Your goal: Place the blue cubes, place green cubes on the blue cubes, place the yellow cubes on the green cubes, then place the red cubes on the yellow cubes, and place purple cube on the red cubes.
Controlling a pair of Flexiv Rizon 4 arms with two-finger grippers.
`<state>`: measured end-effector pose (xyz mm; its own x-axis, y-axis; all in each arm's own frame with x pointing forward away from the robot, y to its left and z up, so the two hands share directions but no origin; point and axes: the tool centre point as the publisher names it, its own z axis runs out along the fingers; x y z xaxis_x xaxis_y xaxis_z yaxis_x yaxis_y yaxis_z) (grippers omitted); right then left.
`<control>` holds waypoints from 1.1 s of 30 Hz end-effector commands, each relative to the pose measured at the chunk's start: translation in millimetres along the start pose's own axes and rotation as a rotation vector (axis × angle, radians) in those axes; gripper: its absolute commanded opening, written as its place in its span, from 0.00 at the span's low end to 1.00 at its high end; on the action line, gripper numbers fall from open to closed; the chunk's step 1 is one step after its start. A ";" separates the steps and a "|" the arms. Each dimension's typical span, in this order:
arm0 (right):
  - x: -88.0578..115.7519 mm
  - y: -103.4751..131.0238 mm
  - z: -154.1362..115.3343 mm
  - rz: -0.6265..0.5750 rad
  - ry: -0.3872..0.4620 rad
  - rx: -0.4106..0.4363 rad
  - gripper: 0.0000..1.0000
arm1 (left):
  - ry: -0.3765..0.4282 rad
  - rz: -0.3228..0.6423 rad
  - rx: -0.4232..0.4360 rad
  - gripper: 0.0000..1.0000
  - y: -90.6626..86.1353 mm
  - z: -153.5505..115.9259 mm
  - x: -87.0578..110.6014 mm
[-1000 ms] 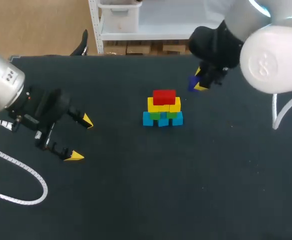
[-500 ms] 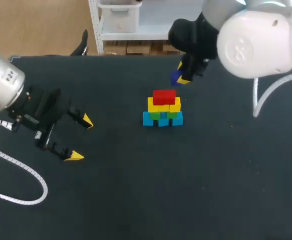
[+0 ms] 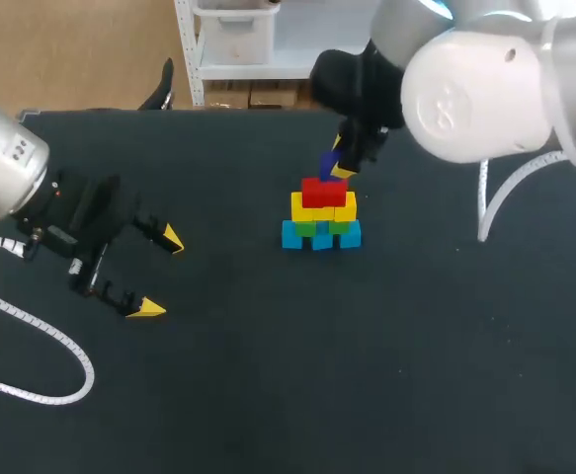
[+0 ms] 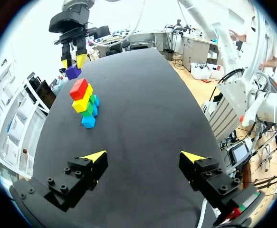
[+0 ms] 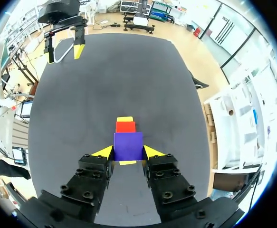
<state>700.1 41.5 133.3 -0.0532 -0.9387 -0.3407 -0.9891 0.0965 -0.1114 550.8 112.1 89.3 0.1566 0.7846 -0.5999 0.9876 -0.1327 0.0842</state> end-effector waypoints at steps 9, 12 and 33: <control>-3.9 3.3 11.7 -0.006 0.018 -0.026 0.00 | -0.003 0.003 -0.001 1.00 0.2 0.1 1.1; -5.3 1.5 11.4 -0.011 0.022 -0.027 0.00 | -0.003 0.003 -0.001 1.00 0.2 0.1 1.1; -1.7 -1.1 11.5 0.000 0.036 -0.036 0.00 | -0.003 0.003 -0.001 1.00 0.2 0.1 1.1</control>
<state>702.1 46.7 123.5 -0.0572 -0.9506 -0.3053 -0.9931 0.0855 -0.0802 550.8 112.1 89.3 0.1566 0.7846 -0.5999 0.9876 -0.1327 0.0842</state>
